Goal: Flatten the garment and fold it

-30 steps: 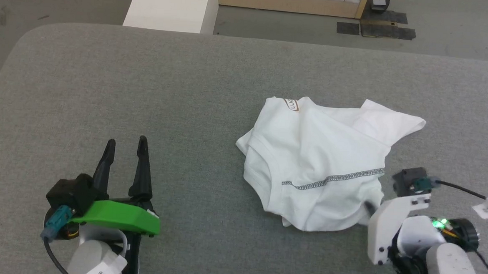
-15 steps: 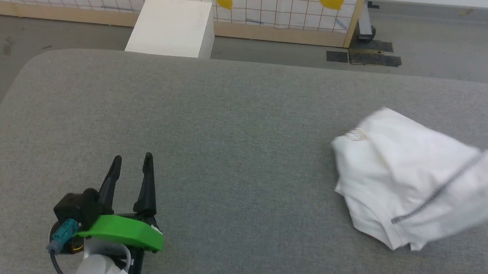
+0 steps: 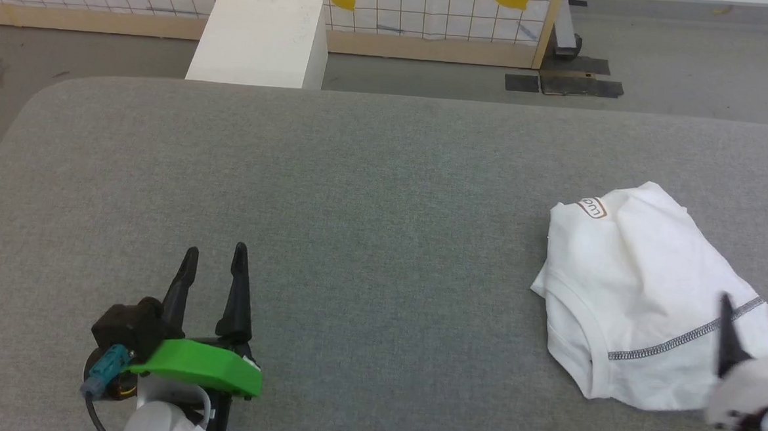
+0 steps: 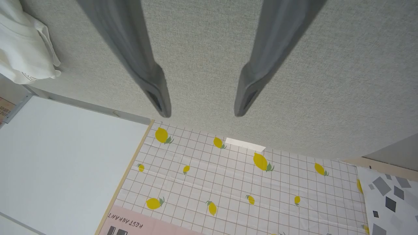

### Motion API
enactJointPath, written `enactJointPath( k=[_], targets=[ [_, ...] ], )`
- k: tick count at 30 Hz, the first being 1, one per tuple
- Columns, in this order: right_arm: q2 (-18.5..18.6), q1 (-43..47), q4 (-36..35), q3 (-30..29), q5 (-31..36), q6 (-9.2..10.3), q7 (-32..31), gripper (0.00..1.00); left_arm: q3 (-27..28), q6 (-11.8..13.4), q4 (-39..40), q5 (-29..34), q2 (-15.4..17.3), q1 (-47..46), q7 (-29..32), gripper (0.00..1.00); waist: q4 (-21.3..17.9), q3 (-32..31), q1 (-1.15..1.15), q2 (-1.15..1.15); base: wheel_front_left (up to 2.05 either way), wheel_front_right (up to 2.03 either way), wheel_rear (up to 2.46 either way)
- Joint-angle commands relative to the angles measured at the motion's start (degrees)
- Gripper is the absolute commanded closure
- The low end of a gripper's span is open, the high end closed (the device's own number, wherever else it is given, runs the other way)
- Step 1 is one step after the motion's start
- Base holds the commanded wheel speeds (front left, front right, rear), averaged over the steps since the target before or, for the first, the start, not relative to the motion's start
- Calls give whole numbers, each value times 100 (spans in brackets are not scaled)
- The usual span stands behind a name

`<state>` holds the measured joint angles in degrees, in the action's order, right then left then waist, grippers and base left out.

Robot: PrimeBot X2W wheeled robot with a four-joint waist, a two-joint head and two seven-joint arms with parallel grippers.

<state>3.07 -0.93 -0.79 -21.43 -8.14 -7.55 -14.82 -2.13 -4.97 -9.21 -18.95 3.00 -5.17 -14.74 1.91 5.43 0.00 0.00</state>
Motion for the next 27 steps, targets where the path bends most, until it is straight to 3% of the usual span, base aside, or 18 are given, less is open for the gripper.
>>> enactJointPath(
  k=[1, 7, 14, 15, 17, 22, 27],
  targets=[
    [-19, -28, -112, 304, 20, 6, 128, 0, 8, -10, -15, 34, -12, -21, -26, 0, -11, -9, 0, 0, 0, 0, 0],
    [-19, -237, -151, 1035, 75, 6, -12, 0, -19, -7, 16, 26, -12, -67, -26, 0, -4, 75, 0, 0, 0, 0, 0],
    [-19, -975, 822, 1017, 995, 6, -1229, 0, -184, 15, 60, -40, -12, -311, -26, 0, 252, 430, 0, 0, 0, 0, 0],
    [-19, -1053, 917, 947, 1097, 6, -1358, 22, -200, 24, 59, -49, -12, -325, -26, 0, 281, 458, 0, 0, 0, 0, 0],
    [-19, -1159, 1006, 855, 1293, 6, -1515, 100, -225, 32, 50, -67, -12, -345, -26, 0, 341, 497, 0, 0, 0, 0, 0],
    [-19, -1315, 967, 810, 1200, 6, -1460, 100, -239, 47, 15, -98, -13, -343, -26, 0, 436, 481, 0, 0, 0, 0, 0],
    [-19, -1512, 633, 1572, 700, 6, -932, 100, -215, 55, -26, -101, -13, -308, -26, 0, 484, 362, 0, 0, 0, 0, 0]
  ],
)
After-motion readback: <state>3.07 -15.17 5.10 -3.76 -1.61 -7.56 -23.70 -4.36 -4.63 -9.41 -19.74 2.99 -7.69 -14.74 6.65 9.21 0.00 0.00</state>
